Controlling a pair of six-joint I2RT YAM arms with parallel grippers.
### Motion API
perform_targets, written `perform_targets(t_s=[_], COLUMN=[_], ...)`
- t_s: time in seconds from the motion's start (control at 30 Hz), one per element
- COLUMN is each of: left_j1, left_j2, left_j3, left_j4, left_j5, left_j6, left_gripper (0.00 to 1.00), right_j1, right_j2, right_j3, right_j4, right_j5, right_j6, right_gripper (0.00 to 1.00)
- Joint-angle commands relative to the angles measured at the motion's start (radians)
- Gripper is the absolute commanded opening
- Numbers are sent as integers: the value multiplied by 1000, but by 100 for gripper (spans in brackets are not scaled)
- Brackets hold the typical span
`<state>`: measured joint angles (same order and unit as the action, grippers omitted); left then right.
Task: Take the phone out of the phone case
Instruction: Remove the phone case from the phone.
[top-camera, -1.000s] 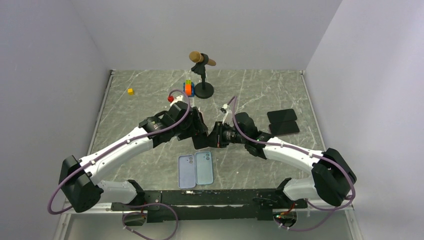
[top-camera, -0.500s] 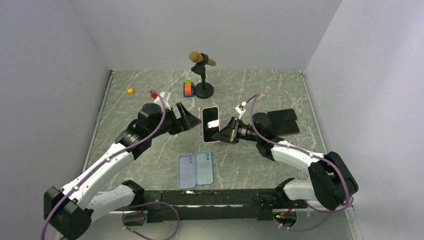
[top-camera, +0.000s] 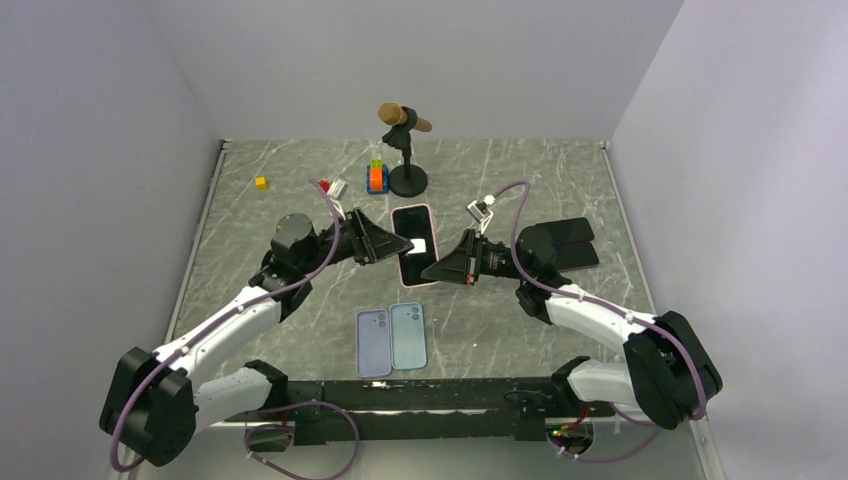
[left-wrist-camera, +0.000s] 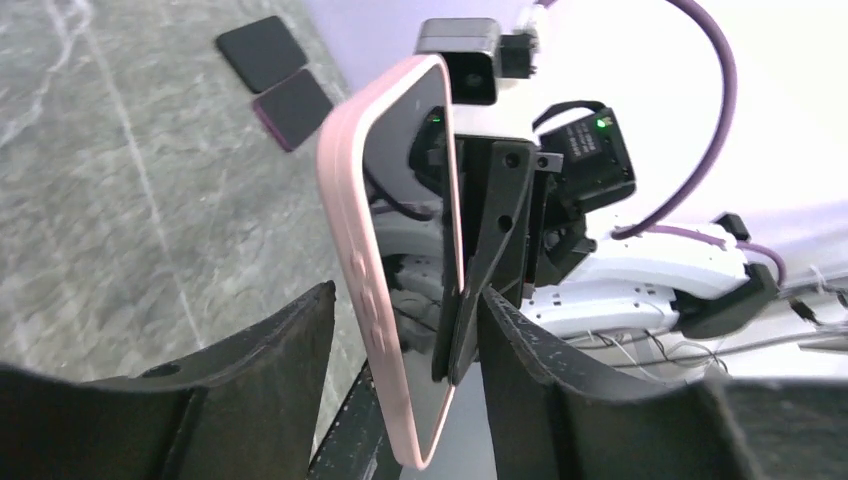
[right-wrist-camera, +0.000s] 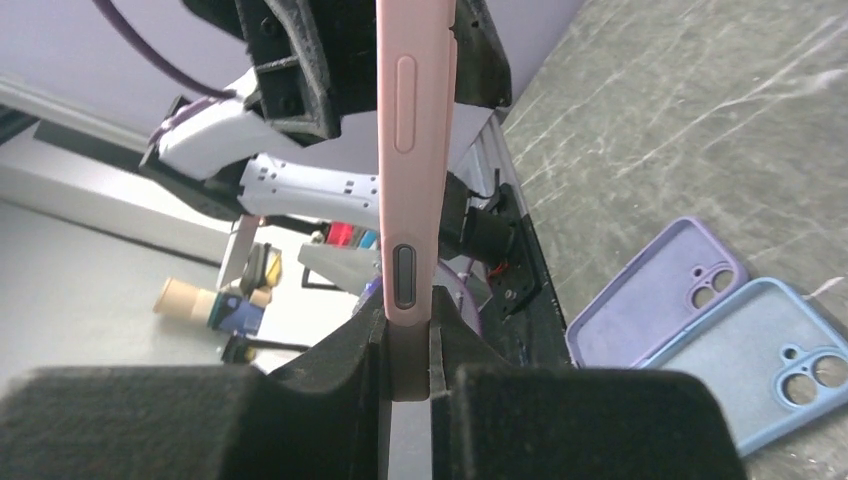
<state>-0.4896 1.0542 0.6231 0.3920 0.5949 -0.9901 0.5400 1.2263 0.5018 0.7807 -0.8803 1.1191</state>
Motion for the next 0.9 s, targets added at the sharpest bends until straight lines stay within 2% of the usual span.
perform_targets(t_s=[0.0, 0.1, 0.2, 0.23, 0.27, 0.3, 0.33, 0.4, 0.47, 0.57, 0.67, 0.77, 0.87], left_j1=[3, 2, 3, 3, 2, 2, 2, 3, 4, 11, 19, 24, 30], left_j2=[43, 62, 73, 78, 83, 85, 84, 79, 75, 84, 99, 100, 94], left_j3=[-9, -2, -1, 1, 4, 4, 4, 6, 13, 28, 61, 84, 93], left_j4=[323, 329, 342, 350, 356, 362, 364, 356, 350, 385, 386, 360, 330], left_j5=[132, 146, 154, 157, 163, 163, 159, 154, 160, 194, 248, 284, 297], left_j6=[-98, -101, -109, -111, -114, -116, -116, -109, -110, -131, -140, -123, -112], left_gripper=[53, 45, 38, 30, 16, 8, 5, 0, 0, 0, 0, 0, 0], right_j1=[30, 39, 49, 52, 52, 53, 54, 52, 52, 47, 44, 44, 44], right_j2=[-7, 3, 6, 3, -2, -10, -20, -42, -62, -85, -115, -136, -134], right_j3=[41, 41, 59, 63, 71, 76, 82, 89, 85, 102, 125, 132, 140], right_j4=[213, 261, 220, 198, 171, 140, 94, 24, 4, -116, -247, -282, -274], right_j5=[-56, -70, -81, -80, -79, -75, -68, -60, -69, -92, -105, -140, -194], right_j6=[32, 50, 27, 10, -3, -24, -48, -105, -130, -207, -306, -350, -362], right_gripper=[0, 0, 0, 0, 0, 13, 24, 33, 40, 40, 37, 28, 30])
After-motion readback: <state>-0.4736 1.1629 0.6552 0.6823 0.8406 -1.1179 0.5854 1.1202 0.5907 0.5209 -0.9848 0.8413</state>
